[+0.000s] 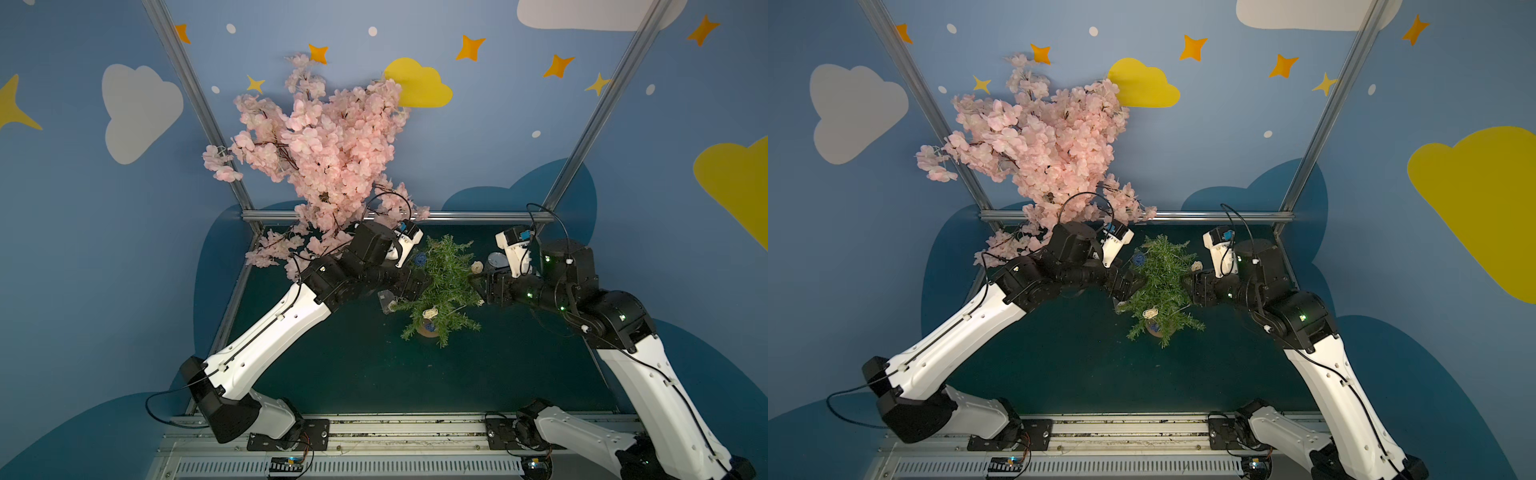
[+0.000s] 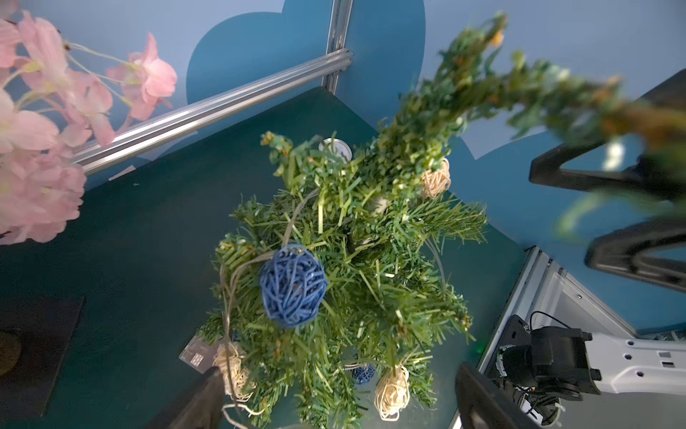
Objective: Remove string lights from the small christmas tree
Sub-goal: Pick up the light string from the Christmas tree.
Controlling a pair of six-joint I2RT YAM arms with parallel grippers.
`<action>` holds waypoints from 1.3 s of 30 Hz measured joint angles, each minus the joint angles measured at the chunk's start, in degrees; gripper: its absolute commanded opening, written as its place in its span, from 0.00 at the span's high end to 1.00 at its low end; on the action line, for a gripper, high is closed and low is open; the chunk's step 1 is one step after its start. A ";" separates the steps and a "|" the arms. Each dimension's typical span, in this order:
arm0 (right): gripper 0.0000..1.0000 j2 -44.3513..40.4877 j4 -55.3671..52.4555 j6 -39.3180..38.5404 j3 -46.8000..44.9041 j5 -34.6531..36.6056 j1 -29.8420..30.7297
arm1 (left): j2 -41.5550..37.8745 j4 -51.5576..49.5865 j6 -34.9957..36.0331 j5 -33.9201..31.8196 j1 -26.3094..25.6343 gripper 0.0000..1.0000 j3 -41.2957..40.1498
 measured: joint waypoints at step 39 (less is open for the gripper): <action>0.22 0.59 1.62 -1.90 -2.56 1.09 0.42 | 5.09 5.03 -3.91 11.91 5.57 0.37 2.01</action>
